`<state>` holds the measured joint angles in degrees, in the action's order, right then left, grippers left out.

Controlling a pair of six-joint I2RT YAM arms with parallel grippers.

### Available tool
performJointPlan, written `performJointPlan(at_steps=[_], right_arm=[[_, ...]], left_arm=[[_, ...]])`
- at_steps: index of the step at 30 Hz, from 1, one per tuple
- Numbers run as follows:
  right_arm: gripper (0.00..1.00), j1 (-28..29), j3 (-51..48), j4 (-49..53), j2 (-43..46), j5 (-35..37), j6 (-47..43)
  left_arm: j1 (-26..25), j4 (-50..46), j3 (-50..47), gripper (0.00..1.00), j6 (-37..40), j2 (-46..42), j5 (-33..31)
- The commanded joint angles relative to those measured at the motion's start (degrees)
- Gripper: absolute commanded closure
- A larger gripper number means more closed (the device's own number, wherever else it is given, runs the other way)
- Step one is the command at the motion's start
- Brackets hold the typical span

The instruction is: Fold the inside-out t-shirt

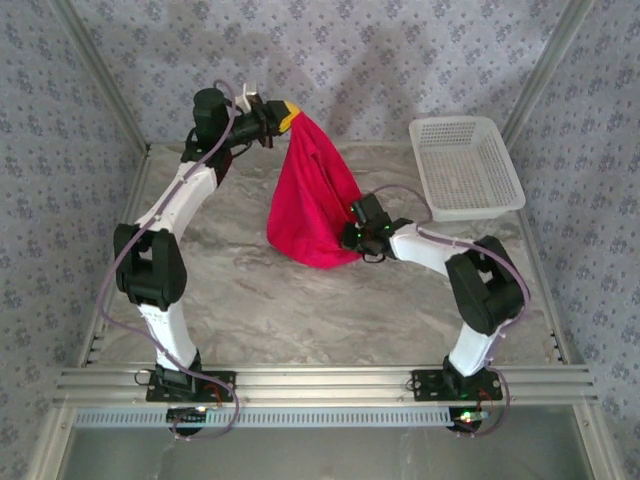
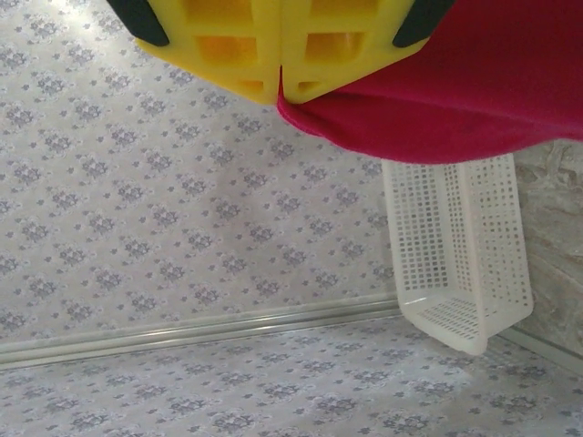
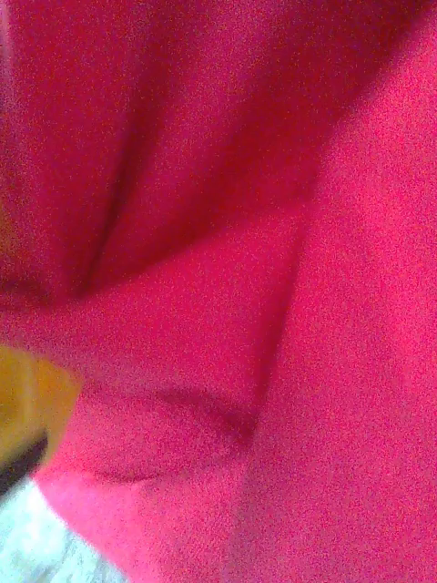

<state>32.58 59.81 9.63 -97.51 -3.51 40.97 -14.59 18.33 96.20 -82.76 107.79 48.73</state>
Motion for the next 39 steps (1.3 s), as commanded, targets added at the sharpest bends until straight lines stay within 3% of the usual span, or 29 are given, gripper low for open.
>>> performJointPlan(at_steps=[1, 7, 12, 18, 20, 21, 24, 25, 30, 35, 39], right_arm=[[0.54, 0.6, 1.5, 6.6, 7.6, 2.1, -4.4], [0.3, 1.9, 7.9, 3.1, 8.4, 0.1, -12.8], [0.23, 2.2, 15.5, -0.1, 1.3, -1.8, -17.9], [0.22, 2.7, 24.5, -3.2, -8.2, -0.7, -19.9], [0.29, 2.6, 28.8, -1.3, -11.6, 2.1, -19.6], [0.41, 2.4, 30.7, 0.0, -12.8, 2.6, -19.6], [0.93, 2.2, 33.0, 5.3, -11.0, 2.7, -18.5], [1.0, 2.2, 33.2, 8.4, -9.0, 2.9, -17.8], [1.0, -0.6, 29.8, 20.8, 6.6, -4.9, -13.7], [1.0, -10.3, 22.5, 20.3, 18.9, -19.8, -6.1], [1.0, -18.6, 17.9, 17.7, 21.8, -24.1, -3.3]], left_arm=[[-0.5, 8.8, -3.8, 1.0, -1.2, -2.0, -2.0], [-1.6, 10.2, -8.0, 1.0, -0.7, -1.8, -2.3], [-1.6, 9.0, -8.0, 1.0, 0.3, -1.9, -2.1], [-1.5, 8.2, -8.7, 1.0, 0.8, -2.3, -2.1], [-1.3, 8.2, -8.8, 1.0, 0.7, -2.5, -1.9], [-1.0, 8.0, -9.0, 1.0, 0.8, -2.7, -1.8], [0.7, 4.8, -9.2, 1.0, 3.2, -3.6, -1.2], [1.5, 2.5, -9.1, 1.0, 5.4, -3.9, -1.2], [4.5, -17.9, -4.5, 0.97, 23.0, -1.4, -4.2], [4.5, -32.4, 2.5, 0.87, 35.5, 6.5, -6.8], [4.5, -33.8, -3.5, 0.64, 40.7, 5.0, -8.3]])
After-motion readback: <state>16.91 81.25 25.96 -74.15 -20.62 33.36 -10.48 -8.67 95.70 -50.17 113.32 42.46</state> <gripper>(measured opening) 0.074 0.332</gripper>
